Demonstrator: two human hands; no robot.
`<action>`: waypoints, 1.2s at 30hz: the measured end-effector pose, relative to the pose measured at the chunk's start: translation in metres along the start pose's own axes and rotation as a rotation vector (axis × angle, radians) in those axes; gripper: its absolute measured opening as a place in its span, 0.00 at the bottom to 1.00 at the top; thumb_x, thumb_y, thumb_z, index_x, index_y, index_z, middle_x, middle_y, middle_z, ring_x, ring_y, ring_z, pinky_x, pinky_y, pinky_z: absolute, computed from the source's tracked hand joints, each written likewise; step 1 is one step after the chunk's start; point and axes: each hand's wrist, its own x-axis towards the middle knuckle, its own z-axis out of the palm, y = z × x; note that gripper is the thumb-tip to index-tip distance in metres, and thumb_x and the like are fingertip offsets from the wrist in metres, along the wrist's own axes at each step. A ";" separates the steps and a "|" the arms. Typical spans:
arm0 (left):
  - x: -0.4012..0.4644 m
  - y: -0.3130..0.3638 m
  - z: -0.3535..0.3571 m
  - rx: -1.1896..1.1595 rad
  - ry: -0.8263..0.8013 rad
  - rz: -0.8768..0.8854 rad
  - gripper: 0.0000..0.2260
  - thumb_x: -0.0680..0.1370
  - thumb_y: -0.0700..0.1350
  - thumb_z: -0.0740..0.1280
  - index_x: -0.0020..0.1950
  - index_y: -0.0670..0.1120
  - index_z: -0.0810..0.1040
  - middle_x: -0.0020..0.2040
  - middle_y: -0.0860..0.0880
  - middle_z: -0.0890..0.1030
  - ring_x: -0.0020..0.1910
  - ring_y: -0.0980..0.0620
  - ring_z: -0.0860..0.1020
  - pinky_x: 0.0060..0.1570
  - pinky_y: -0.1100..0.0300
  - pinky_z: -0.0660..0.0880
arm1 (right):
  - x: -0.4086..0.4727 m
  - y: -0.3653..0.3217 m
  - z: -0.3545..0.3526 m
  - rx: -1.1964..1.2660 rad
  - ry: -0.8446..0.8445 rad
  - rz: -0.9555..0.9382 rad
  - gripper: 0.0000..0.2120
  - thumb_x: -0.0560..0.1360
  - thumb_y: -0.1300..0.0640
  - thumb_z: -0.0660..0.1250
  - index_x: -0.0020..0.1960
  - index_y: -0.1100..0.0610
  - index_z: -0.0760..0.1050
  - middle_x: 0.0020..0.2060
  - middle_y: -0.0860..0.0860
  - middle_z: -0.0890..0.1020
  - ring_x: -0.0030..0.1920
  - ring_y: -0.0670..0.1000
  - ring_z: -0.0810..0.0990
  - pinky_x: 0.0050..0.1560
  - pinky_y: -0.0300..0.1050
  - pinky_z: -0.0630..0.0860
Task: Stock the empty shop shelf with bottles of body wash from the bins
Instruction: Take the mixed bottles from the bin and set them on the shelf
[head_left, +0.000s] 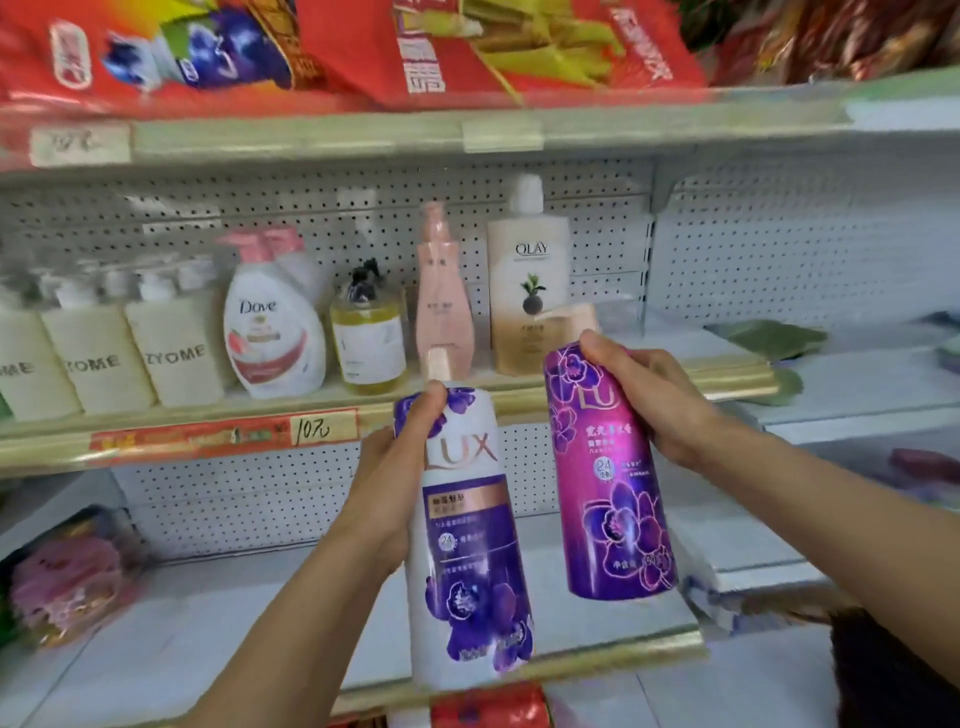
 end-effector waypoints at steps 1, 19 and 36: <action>0.006 0.004 0.014 -0.018 0.004 -0.001 0.33 0.63 0.63 0.72 0.60 0.42 0.78 0.45 0.42 0.86 0.41 0.43 0.85 0.39 0.53 0.80 | 0.011 -0.006 -0.015 -0.014 0.006 -0.015 0.23 0.65 0.38 0.69 0.47 0.57 0.78 0.35 0.51 0.86 0.34 0.50 0.85 0.43 0.44 0.78; 0.069 0.027 0.127 -0.008 0.173 0.135 0.28 0.69 0.64 0.69 0.56 0.41 0.81 0.46 0.41 0.86 0.43 0.41 0.85 0.42 0.51 0.82 | 0.207 -0.052 -0.138 -0.035 0.004 -0.268 0.19 0.72 0.48 0.71 0.55 0.60 0.75 0.45 0.51 0.83 0.44 0.50 0.83 0.46 0.43 0.78; 0.091 0.027 0.149 -0.021 0.138 0.161 0.19 0.74 0.61 0.67 0.52 0.46 0.81 0.45 0.43 0.86 0.40 0.45 0.85 0.41 0.53 0.82 | 0.248 -0.031 -0.137 -0.159 -0.071 -0.220 0.23 0.71 0.43 0.71 0.59 0.56 0.72 0.52 0.53 0.83 0.49 0.52 0.82 0.50 0.46 0.77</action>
